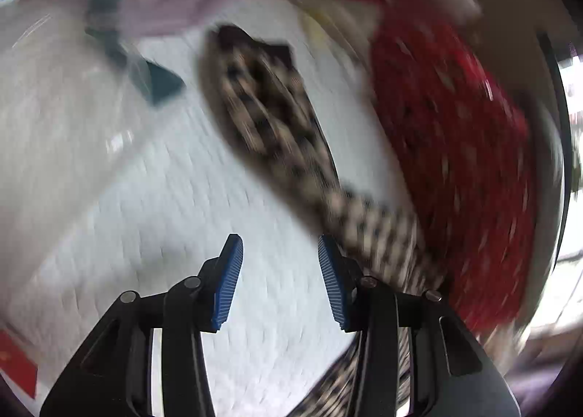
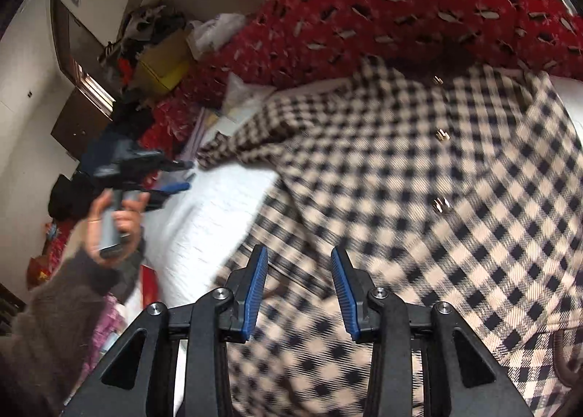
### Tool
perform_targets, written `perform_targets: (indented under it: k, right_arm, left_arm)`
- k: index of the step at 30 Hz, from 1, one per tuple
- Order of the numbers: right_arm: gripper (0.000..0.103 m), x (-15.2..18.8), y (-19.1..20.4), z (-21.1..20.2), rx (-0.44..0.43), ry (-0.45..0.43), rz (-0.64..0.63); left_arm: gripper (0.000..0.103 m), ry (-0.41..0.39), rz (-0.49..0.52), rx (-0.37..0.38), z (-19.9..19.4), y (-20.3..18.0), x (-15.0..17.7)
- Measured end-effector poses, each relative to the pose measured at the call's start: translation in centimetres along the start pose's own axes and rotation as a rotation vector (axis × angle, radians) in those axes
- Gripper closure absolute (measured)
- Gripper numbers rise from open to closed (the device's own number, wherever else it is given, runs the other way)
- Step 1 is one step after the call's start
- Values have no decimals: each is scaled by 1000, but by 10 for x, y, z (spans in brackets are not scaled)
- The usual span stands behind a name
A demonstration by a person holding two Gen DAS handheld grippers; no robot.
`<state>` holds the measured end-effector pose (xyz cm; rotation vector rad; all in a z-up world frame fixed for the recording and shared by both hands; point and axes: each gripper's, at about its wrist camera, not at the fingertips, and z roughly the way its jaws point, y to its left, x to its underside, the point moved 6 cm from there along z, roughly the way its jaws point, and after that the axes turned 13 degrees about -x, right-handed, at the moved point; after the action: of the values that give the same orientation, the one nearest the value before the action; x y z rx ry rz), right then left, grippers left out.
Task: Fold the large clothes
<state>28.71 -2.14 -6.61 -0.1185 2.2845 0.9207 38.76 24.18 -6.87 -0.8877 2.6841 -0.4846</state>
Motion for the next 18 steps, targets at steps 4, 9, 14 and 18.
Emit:
perform_targets:
  k: [4,9,14,18]
  right_arm:
    - [62,-34,28,-8,45,-39,-66]
    - [58,-59,38,-4,187,-51,-178]
    - [56,-73,25,13,238,-40,-177]
    - [57,-71,8,27,224,-16,-126]
  left_arm:
    - [62,-3,-80,-6,22,5,-43]
    - [62,38,-109,-66,63,5,-64]
    - [78,-23,-117,-64,70,-2,-76]
    - [101,-95,-43,-88,48,-15,-69]
